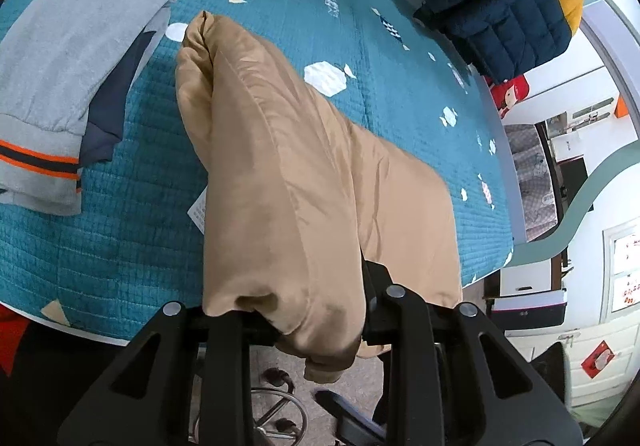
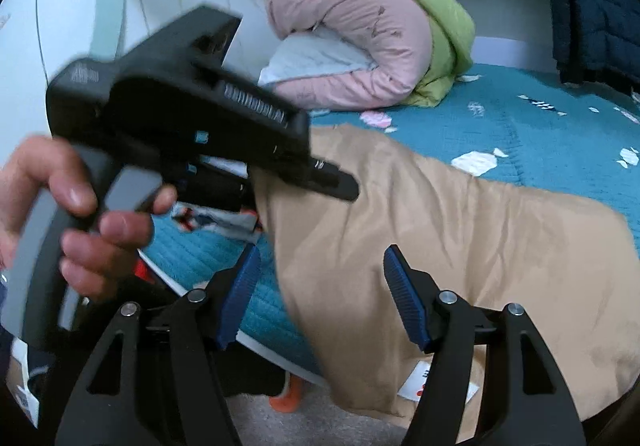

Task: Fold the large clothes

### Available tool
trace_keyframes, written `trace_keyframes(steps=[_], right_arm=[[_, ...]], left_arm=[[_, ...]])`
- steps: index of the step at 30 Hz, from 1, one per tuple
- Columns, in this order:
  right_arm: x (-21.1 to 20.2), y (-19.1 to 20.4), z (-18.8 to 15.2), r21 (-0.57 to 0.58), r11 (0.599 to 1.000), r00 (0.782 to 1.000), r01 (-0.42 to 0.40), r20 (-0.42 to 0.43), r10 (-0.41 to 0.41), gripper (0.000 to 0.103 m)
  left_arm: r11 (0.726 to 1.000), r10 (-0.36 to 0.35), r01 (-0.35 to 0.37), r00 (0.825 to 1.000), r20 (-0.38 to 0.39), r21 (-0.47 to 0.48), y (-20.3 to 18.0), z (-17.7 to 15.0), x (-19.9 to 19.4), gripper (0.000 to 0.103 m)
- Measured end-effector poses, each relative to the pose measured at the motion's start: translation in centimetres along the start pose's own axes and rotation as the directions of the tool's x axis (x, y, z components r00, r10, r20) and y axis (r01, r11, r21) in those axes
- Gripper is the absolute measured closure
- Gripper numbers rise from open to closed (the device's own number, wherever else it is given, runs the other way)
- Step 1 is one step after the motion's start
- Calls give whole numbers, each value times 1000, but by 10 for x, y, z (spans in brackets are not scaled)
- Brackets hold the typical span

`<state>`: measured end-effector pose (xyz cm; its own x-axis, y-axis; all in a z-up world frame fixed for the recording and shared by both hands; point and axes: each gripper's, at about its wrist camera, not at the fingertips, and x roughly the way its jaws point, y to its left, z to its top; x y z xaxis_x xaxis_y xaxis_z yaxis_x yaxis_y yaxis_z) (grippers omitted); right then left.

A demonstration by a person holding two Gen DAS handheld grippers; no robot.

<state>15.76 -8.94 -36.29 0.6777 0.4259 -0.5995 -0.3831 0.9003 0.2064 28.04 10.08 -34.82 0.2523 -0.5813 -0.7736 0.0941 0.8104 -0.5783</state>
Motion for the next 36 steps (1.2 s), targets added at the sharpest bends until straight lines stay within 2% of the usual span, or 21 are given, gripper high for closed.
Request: trace_keyframes(steps=[5,9,11,14,15,16,18,21,23,25,26,27,28,30,33,36], right_arm=[[23,13,6,-26,1000,1000,-12,6,12,41],[44,9,13,23,1000,1000,1,15,-1,42],[49,5,17,43,999,1000,17,16,-18,48],[54,-1,21,50,997,998,64,-3,-64,71],[53,-7,22,76,996,999,53,-16,-51,81],[51,-14,22,110,993,999,37,-19,-35,84],[39,-32,25,199,980,1000,12,-4,-12,87],[16,-64,28,354,934,998,-51,43,38,87],[0,-88,26,455,886,995,-88,81,57,87],[-18,-109,21,526,844,992,-102,117,47,87],[-29,-122,16,569,815,990,-108,138,34,87],[-40,-135,10,611,783,987,-113,158,19,87],[-48,-145,4,641,760,986,-112,169,2,87],[-69,-167,-9,711,696,981,-101,188,-50,87],[-91,-186,-28,756,651,974,-74,194,-115,87],[-97,-205,-48,820,567,972,-75,188,-143,86]], left_arm=[[1000,-6,6,1000,-14,-8,-2,1,0,77],[1000,-5,4,1000,-30,-26,-3,2,1,76],[999,-6,5,999,-32,-38,-3,3,2,76],[998,-20,19,1000,-19,-67,-5,5,4,76],[997,-16,15,1000,-20,-73,-7,5,5,73],[997,-37,36,999,-16,-73,-11,5,5,69],[992,-106,106,994,13,-71,-21,4,1,52],[985,-171,170,983,60,22,-50,2,-11,44],[981,-181,172,977,109,85,-69,-1,-21,34],[973,-202,181,968,147,144,-86,-5,-31,28],[967,-212,183,963,168,175,-95,-8,-34,19],[966,-205,168,960,189,195,-101,-10,-35,15],[967,-187,144,962,200,210,-106,-11,-33,15],[973,-101,55,976,195,225,-114,-13,-16,15],[970,54,-90,986,158,227,-114,-20,25,15],[978,85,-99,993,82,182,-104,-29,67,15]])
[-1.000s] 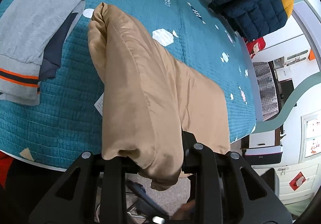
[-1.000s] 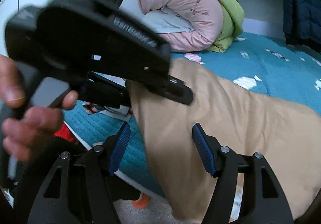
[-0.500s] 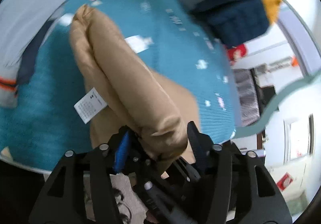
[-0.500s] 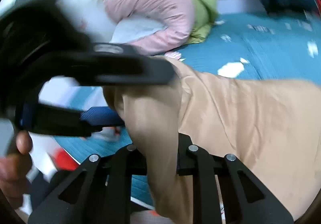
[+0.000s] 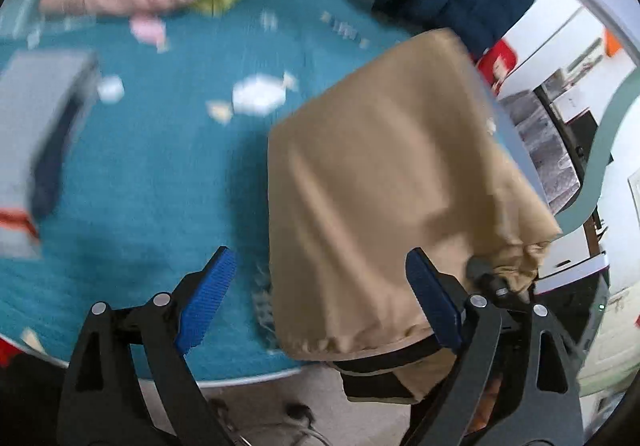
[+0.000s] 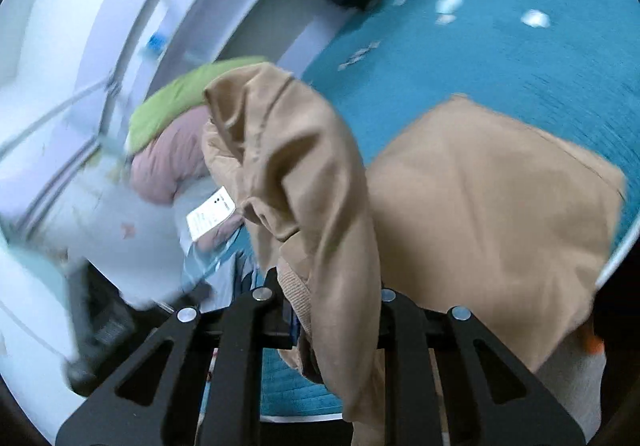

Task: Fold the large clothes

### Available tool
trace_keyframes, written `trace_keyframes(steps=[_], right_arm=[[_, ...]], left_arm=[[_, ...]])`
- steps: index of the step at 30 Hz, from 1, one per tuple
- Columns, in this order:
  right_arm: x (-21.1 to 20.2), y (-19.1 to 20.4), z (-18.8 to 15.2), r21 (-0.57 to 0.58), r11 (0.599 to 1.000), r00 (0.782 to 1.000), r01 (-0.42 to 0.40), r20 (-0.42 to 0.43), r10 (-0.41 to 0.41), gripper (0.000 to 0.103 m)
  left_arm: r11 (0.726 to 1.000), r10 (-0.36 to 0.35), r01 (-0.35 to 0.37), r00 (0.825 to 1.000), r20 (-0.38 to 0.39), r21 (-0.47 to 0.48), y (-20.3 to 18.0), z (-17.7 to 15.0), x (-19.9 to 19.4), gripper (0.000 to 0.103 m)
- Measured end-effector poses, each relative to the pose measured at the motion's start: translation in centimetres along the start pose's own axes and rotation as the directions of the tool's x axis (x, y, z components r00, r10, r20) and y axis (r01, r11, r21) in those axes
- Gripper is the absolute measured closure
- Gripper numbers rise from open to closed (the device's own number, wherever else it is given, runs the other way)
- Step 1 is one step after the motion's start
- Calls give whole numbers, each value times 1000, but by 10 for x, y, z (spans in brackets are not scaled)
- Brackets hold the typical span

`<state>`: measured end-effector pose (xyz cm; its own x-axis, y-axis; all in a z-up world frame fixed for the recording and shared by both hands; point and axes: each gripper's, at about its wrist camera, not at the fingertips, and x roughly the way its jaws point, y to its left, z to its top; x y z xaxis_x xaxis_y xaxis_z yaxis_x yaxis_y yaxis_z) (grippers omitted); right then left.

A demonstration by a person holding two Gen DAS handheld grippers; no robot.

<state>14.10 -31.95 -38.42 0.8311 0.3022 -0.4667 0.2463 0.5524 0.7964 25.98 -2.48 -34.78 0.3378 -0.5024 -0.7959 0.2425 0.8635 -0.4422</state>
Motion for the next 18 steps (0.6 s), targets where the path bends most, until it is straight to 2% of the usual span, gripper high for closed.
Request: trace_keyframes(steps=[2,5,6,8,9,11,13,15,18], right_arm=[[-4,-15,2,57,998,1000,19,9,-20,86],[-6,-30,2,107,992,998,66,13,-68,83],[-7,-35,3,123,987,994,106,10,-108,78],[-11,-39,7,137,978,987,158,-3,-160,75],[-13,-39,8,130,971,980,200,-10,-201,70],[-22,-41,10,94,967,972,235,-11,-235,64],[-31,-37,20,44,960,961,277,7,-277,51],[-45,-25,33,-34,945,945,325,48,-323,44],[-49,-9,53,-151,924,936,351,76,-344,36]], left_arm=[[999,12,-15,998,-60,-40,1,-11,29,15],[998,17,-22,995,-96,-53,-1,-21,54,15],[998,13,-19,994,-107,-55,-3,-22,60,16],[998,12,-19,992,-129,-53,-10,-24,72,16],[999,9,-14,991,-133,-35,-17,-24,76,16],[1000,15,-16,990,-138,-1,-28,-28,82,16],[999,19,-14,989,-150,39,-41,-32,89,16],[996,42,-30,987,-156,80,-51,-36,95,16],[990,73,-53,985,-154,130,-62,-36,105,16]])
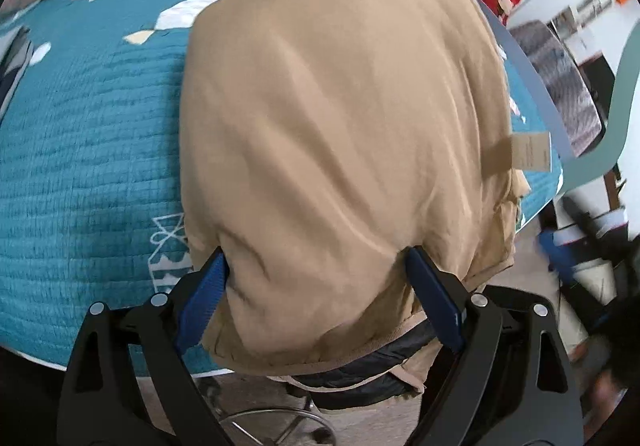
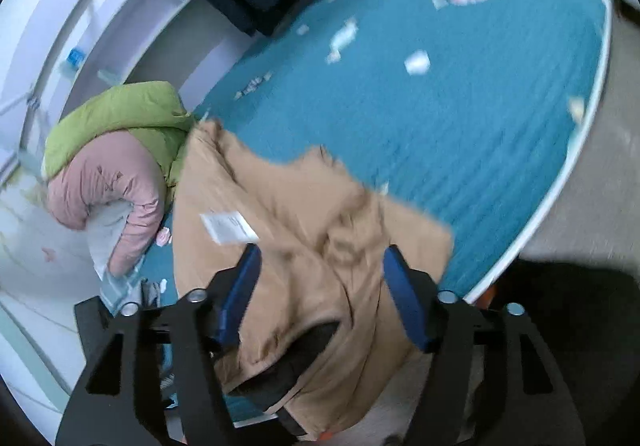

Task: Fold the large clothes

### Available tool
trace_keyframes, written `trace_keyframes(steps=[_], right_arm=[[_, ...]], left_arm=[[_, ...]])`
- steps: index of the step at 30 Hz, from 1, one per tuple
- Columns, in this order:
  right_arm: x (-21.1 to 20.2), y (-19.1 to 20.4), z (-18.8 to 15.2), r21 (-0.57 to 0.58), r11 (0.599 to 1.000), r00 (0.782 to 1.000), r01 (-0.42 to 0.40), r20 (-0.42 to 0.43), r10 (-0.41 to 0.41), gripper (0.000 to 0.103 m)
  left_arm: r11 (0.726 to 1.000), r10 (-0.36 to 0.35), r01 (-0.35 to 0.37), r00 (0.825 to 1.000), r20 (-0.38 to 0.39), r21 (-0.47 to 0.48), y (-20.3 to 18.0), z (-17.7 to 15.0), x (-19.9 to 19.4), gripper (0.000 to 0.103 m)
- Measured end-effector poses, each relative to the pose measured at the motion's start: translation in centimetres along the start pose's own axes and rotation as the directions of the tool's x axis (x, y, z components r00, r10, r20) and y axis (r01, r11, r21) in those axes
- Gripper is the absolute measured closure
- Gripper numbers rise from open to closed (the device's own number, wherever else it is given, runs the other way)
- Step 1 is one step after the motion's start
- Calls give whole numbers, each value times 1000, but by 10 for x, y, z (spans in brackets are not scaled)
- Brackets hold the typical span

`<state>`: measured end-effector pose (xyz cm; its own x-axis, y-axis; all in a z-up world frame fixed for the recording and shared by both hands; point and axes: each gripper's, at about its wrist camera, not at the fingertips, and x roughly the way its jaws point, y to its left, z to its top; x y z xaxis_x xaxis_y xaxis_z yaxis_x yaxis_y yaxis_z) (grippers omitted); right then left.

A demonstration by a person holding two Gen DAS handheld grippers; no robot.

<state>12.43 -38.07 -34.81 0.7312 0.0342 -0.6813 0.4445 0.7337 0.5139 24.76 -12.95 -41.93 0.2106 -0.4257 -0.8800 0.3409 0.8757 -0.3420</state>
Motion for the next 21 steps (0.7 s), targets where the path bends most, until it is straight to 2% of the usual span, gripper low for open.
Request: trace_keyframes(steps=[3,4,8,9,10,12,14,16,18,21], right_arm=[[15,16,23,-122,993,999,-3,-36,-1,27],[22,19,27,-143,990,998,-5,-64,-4,20],[72,37,45,-215,974,974,-72,-226,22,20],[83,40,48,-225,970,969,-90,-244,33,20],[90,45,49,-261,961,962,-95,-271,21,19],[117,44,49,-335,940,939,-61,-339,-60,19],[139,27,52,-285,956,912,-65,-405,-59,17],[157,7,51,-256,966,888,-31,-450,-91,15],[170,-13,47,-177,983,859,-56,-511,-44,14],[184,-34,41,-73,993,831,-94,-554,38,13]], left_arm=[[1000,11,-11,1000,-4,18,-7,-1,2,16],[999,16,-16,1000,-6,29,-9,-2,3,16],[998,28,-27,1000,-12,61,-15,-3,3,15],[998,26,-25,1000,-13,60,-16,-5,2,16],[998,22,-21,1000,-14,60,-15,-4,2,16],[998,17,-16,1000,-18,64,-13,-4,3,15],[998,5,-4,1000,-21,67,-9,-2,2,15],[998,-20,21,1000,-18,65,-4,1,0,15],[995,-83,83,997,-4,48,7,4,-11,14],[991,-130,131,991,34,-25,26,10,-22,14]])
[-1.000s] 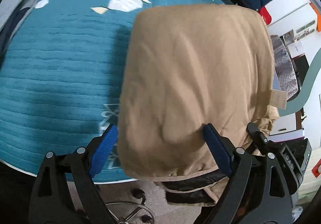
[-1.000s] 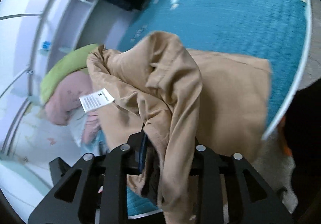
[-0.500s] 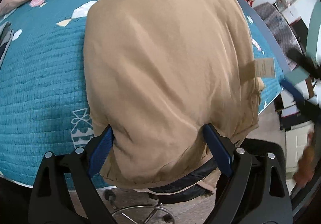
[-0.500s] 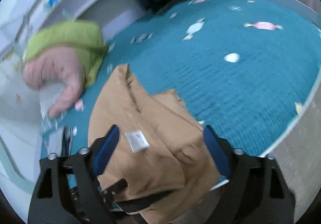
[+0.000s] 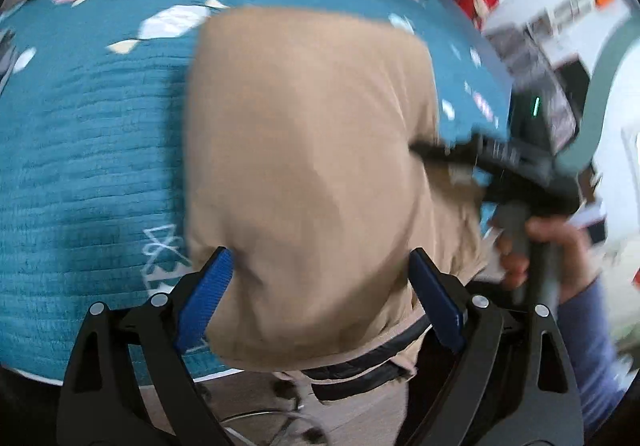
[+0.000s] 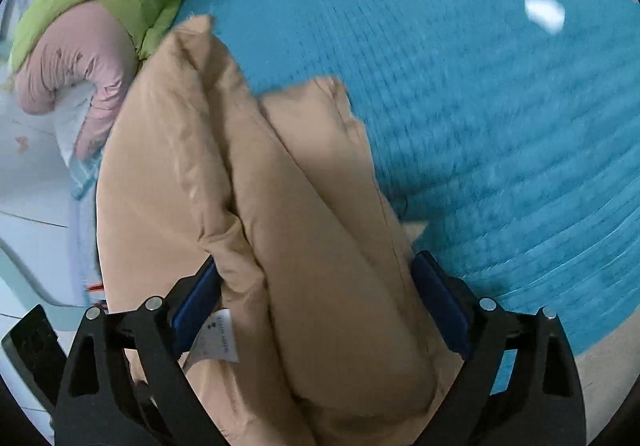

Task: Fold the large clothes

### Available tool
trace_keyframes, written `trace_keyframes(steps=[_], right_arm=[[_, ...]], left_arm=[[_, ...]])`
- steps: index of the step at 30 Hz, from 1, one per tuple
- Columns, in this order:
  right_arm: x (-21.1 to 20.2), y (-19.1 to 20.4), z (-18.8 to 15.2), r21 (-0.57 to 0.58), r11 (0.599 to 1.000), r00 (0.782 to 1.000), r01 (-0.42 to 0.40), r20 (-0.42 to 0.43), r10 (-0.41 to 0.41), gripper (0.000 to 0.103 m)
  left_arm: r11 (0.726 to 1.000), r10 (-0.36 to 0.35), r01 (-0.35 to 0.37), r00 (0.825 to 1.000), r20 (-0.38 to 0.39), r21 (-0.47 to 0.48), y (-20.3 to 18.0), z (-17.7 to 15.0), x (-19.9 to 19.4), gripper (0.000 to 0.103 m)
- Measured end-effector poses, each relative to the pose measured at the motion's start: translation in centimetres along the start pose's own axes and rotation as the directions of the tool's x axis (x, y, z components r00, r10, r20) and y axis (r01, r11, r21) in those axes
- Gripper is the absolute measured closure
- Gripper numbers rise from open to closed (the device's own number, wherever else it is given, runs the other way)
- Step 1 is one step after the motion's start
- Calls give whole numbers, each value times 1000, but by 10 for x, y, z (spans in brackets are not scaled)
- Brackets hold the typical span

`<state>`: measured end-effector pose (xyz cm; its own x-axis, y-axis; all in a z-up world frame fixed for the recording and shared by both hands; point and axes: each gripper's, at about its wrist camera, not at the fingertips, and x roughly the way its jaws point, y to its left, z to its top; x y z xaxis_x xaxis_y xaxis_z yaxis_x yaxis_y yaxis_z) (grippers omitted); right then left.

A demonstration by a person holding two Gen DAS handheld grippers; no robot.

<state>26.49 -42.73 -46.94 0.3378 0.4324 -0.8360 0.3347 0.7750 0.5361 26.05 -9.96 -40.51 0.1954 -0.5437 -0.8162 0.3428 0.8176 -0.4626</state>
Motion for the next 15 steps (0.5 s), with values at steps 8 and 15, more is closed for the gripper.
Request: trace_keyframes(steps=[8,15], right_arm=[[9,-7,-3,37,993,993,-108,-34,109,12],[12,-13,-4,84,983,985,-166,-25,168,12]], left_arm=[[983,-28,24,1000,-15,-184,55,12,13,14],[961,-108,96,994,-33,-261,65,13,33,10]])
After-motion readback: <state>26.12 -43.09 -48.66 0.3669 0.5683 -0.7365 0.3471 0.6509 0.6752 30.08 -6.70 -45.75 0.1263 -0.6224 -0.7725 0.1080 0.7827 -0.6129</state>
